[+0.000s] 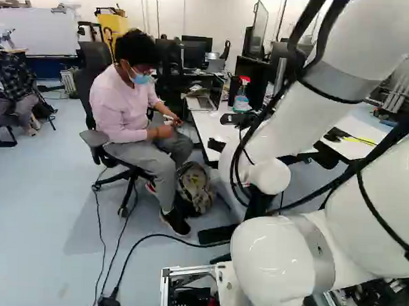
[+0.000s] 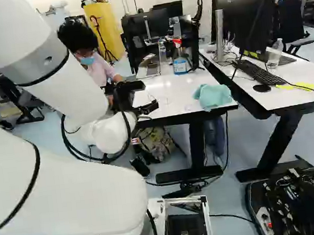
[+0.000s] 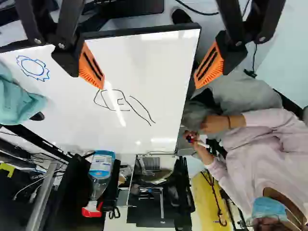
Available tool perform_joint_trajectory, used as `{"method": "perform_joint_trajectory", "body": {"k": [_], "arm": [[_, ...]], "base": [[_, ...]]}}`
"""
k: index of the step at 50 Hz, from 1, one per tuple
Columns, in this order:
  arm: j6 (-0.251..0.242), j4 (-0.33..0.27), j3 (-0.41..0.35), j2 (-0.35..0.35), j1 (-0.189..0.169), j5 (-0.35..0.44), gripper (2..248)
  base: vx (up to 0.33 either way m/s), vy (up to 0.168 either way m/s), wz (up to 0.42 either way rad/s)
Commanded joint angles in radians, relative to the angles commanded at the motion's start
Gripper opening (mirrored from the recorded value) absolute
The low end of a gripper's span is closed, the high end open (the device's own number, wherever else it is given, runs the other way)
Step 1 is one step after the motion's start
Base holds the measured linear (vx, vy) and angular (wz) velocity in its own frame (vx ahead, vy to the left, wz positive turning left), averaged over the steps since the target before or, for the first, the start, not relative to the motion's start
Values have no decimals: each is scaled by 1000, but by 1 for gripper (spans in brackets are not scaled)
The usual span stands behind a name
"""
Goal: Clean the table with the green towel
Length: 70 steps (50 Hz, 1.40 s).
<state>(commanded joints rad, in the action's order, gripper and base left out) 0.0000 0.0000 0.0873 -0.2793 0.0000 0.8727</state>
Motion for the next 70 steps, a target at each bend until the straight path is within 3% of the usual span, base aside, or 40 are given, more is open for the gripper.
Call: {"method": "perform_joint_trajectory", "body": {"k": [43,70], "arm": [[0,0,1,1,0,0,247],[0,0,31,36,-9,0,247]], "base": [[0,0,0],[0,0,0]]}}
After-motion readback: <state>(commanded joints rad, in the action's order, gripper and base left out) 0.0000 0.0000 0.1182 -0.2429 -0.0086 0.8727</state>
